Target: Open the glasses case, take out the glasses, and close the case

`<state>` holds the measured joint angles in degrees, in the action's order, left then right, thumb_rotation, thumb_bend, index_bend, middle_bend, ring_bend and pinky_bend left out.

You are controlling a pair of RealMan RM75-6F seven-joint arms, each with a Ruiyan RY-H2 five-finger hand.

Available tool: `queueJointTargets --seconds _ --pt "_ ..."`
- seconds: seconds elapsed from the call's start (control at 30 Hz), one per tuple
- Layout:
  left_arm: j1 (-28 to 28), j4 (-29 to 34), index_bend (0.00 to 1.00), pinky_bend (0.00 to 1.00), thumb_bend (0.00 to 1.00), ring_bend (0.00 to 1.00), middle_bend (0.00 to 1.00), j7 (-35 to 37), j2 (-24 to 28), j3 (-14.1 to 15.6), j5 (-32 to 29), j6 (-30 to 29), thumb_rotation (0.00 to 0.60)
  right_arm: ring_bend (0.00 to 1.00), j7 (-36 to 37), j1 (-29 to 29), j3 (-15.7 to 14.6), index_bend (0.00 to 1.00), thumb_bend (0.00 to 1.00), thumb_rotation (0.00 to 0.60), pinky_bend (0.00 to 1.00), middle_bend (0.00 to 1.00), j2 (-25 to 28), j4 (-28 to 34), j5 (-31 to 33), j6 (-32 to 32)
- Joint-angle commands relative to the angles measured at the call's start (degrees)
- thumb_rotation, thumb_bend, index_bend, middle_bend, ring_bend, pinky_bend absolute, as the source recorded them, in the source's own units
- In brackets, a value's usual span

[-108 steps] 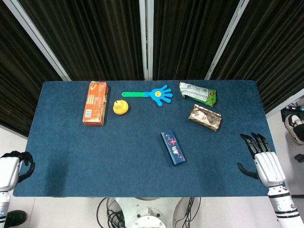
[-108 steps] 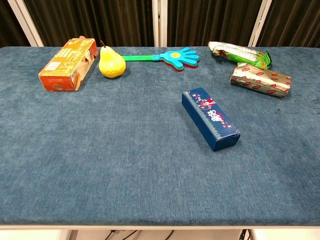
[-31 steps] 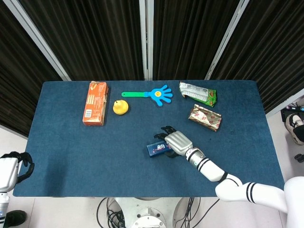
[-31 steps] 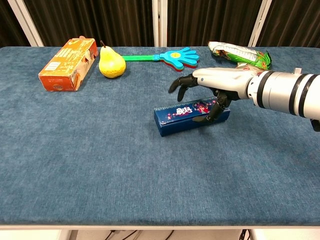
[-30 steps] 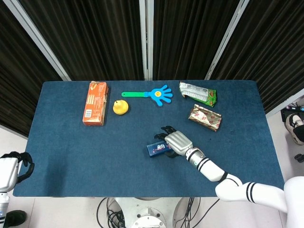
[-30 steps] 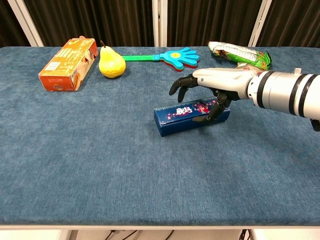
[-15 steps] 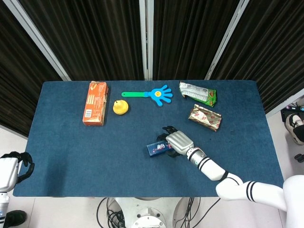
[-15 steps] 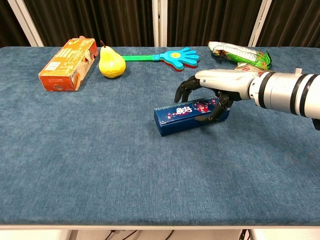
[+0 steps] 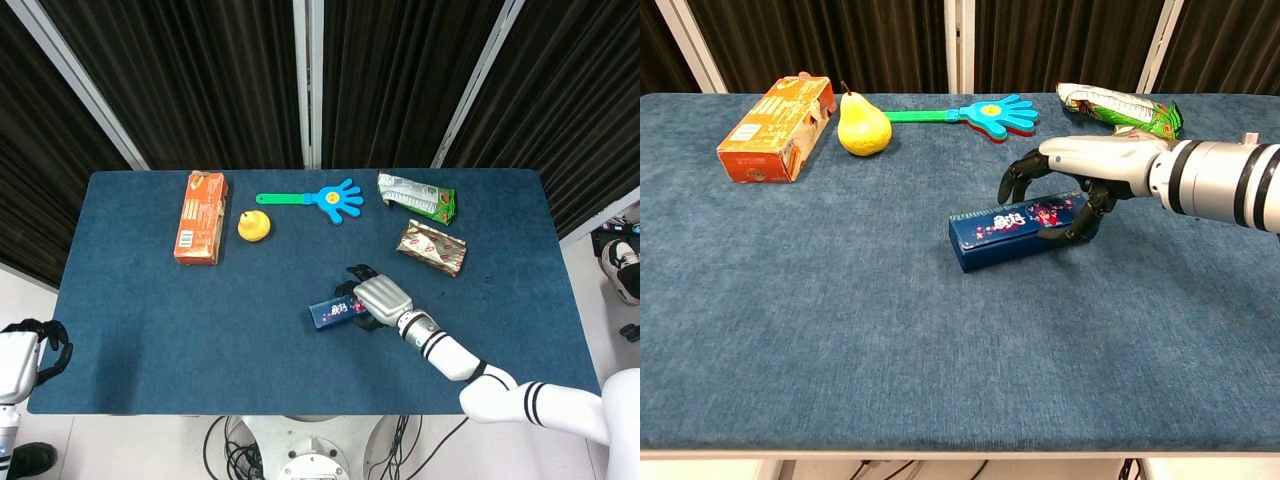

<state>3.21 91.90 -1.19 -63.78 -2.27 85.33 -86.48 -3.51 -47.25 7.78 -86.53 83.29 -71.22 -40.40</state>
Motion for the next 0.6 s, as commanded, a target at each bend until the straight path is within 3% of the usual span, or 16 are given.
queueJointTargets --seconds 0.03,0.43,0.6 --pt "0.0 0.0 0.61 0.51 0.38 0.46 0.63 0.0 0.0 0.0 0.0 0.0 0.6 0.0 0.0 -0.2 0.0 0.27 0.34 0.6 0.0 0.28 -0.1 -0.2 0.3 0.2" --pt "0.0 0.0 0.61 0.51 0.38 0.46 0.63 0.1 0.0 0.0 0.0 0.0 0.6 0.0 -0.2 -1.1 -0.1 0.3 0.5 0.6 0.0 0.32 -0.4 -0.9 1.2 0.9" --pt "0.0 0.1 0.61 0.51 0.38 0.46 0.63 0.3 0.1 0.0 0.0 0.0 0.6 0.01 -0.7 -1.8 -0.2 0.31 0.65 0.6 0.0 0.34 0.3 -0.6 2.4 2.1"
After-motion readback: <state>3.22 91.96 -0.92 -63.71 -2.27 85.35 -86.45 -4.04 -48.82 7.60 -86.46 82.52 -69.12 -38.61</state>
